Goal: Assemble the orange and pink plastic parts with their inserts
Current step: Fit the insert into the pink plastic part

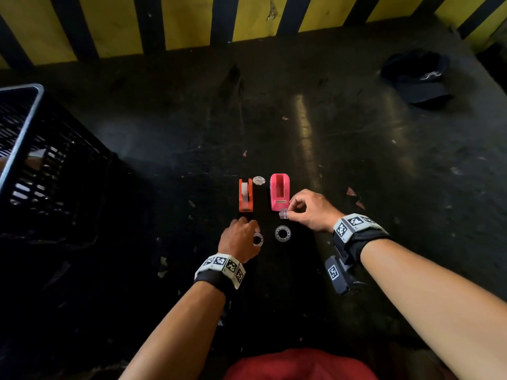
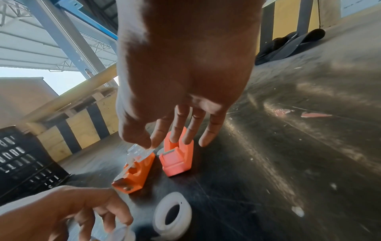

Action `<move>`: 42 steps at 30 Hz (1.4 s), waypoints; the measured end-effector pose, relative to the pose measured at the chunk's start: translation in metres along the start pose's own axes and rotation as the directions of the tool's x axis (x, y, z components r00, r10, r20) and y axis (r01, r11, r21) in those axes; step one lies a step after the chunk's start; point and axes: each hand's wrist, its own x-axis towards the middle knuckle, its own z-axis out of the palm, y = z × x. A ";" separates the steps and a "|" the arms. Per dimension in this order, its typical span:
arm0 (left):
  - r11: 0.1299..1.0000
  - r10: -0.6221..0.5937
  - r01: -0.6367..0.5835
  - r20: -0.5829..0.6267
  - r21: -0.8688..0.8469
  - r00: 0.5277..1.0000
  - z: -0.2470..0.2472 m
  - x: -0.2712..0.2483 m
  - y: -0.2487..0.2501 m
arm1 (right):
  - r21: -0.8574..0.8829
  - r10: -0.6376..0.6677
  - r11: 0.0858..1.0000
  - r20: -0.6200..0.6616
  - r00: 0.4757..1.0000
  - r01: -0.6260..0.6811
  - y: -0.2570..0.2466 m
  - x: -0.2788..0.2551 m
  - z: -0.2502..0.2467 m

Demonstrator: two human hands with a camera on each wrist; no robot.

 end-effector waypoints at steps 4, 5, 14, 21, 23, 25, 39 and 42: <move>0.997 0.072 -0.071 -0.054 0.023 0.996 0.000 0.002 0.009 | 0.008 -0.003 1.000 0.008 1.000 0.003 0.005 -0.007 0.000; 0.994 0.104 -0.103 -0.048 0.022 0.993 0.000 0.005 0.015 | 0.002 -0.002 1.000 0.008 1.000 0.002 0.006 -0.010 -0.001; 0.979 0.186 -0.188 -0.024 -0.076 0.982 0.008 0.018 0.050 | 0.007 -0.013 1.000 -0.003 1.000 0.013 0.012 -0.021 -0.012; 0.781 0.024 -0.053 -0.055 -0.623 0.998 -0.042 0.016 0.034 | 0.078 0.017 0.997 -0.087 0.996 -0.010 0.022 -0.025 -0.018; 0.763 0.009 -0.028 -0.033 -0.645 0.999 -0.052 0.017 0.028 | 0.092 -0.008 0.996 -0.094 0.995 0.017 0.015 -0.023 -0.018; 0.712 0.009 -0.020 -0.019 -0.702 1.000 -0.055 0.018 0.025 | 0.101 -0.043 0.993 -0.094 0.995 0.053 0.006 -0.019 -0.017; 0.558 0.095 0.010 0.075 -0.830 0.993 -0.067 0.002 0.024 | 0.121 -0.115 0.986 0.012 0.993 0.112 -0.026 -0.021 -0.011; 0.550 0.144 -0.011 0.082 -0.835 0.986 -0.067 0.000 0.024 | 0.130 -0.094 0.987 -0.008 0.996 0.095 -0.026 -0.021 -0.010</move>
